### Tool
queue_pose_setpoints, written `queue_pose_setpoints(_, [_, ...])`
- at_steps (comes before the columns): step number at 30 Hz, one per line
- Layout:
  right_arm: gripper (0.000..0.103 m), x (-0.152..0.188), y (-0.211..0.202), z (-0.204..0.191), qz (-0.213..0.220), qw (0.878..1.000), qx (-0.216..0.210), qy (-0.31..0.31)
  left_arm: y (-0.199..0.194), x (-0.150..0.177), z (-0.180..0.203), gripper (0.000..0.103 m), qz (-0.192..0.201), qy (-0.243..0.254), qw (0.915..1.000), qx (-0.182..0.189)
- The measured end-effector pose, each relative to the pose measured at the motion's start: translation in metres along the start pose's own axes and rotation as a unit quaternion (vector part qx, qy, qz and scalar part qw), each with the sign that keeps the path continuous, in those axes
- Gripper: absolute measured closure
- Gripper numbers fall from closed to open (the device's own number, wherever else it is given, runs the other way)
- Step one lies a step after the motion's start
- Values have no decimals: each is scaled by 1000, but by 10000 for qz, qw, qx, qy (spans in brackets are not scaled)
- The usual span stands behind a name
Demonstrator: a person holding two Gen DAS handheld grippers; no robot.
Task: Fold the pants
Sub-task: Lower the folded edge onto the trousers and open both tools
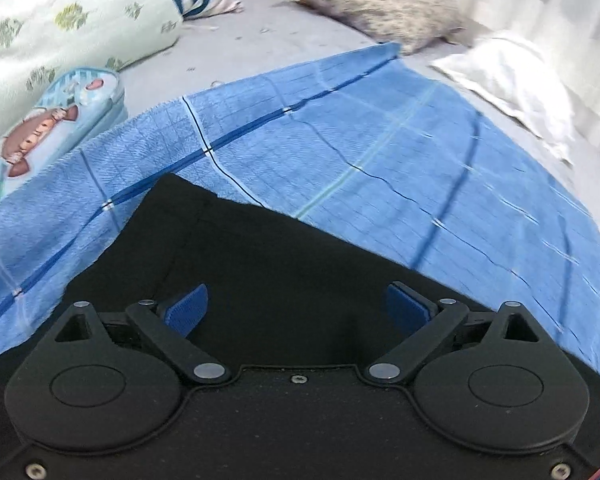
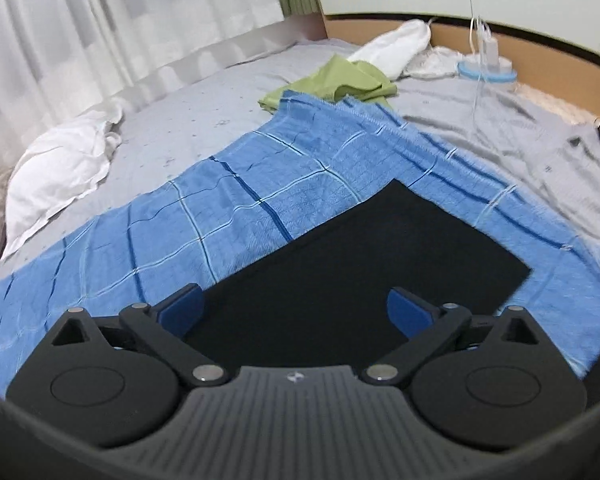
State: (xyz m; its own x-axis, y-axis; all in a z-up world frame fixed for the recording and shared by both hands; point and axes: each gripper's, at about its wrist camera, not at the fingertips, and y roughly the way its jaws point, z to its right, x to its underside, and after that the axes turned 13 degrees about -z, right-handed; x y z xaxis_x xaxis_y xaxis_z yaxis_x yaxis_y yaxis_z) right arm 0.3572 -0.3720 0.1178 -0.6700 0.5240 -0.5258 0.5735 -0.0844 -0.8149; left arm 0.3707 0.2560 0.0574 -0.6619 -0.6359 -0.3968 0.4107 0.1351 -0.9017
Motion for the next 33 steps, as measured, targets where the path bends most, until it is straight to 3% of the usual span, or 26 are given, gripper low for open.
queue_pose_setpoints(5, [0,-18,47,-6,-110,9993,311,161,39,-19,6,6,-64,-631,9979,-85])
queue_pose_setpoints(7, [0,-26,65,-6,-153,9986,450,221,52,-25,8,0,-79,-811,9966,-127])
queue_pose_setpoints(9, [0,-31,81,-4,-175,9980,535,284,58,-27,15,0,88,-778,9964,-314])
queue_pose_setpoints(17, [0,-50,127,2,-237,9960,757,404,80,-26,45,0,163,-525,9916,-1174])
queue_pose_setpoints(27, [0,-65,169,-1,-325,9930,1058,414,85,-26,48,0,446,-651,9876,-1355])
queue_pose_setpoints(31, [0,-64,186,-12,-427,9876,1509,-47,87,-25,50,0,562,-620,9864,-1417])
queue_pose_setpoints(33, [11,-62,187,-14,-430,9869,1552,-139,88,-23,50,0,610,-590,9862,-1420])
